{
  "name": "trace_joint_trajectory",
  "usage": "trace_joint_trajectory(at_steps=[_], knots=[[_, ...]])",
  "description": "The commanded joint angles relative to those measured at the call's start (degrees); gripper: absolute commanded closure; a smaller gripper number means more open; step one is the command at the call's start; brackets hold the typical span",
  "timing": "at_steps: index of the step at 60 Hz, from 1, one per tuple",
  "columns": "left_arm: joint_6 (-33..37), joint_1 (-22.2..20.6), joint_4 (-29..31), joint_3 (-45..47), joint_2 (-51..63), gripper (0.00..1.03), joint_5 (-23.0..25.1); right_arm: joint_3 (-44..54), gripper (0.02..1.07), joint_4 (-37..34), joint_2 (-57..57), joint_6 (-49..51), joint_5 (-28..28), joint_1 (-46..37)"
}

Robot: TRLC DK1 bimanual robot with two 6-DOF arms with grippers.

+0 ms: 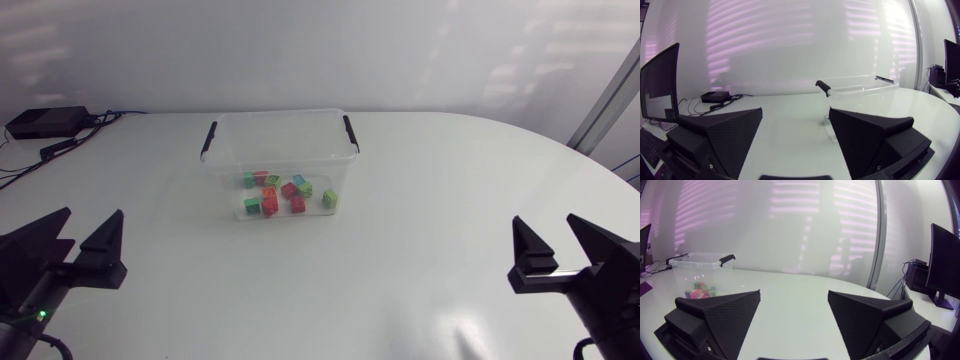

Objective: Place the duplo bricks in the container

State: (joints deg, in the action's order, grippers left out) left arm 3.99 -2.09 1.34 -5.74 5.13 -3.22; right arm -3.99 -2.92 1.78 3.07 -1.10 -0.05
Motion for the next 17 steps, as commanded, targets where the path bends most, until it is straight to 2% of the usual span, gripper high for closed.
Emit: trace_joint_trajectory(at_steps=[1, 7, 17], knots=[[-2.74, 1.17, -1.11, 3.35, -2.64, 0.1, 1.58, 2.56, 0.09, 1.86, -1.04, -2.1, 0.68, 0.05], [-3.99, 2.09, -1.34, 5.74, -5.13, 0.1, 3.22, 3.99, 0.09, 2.92, -1.78, -3.07, 1.1, 0.05], [-3.99, 2.09, -1.34, 5.74, -5.13, 0.1, 3.22, 3.99, 0.07, 2.92, -1.78, -3.07, 1.1, 0.05]])
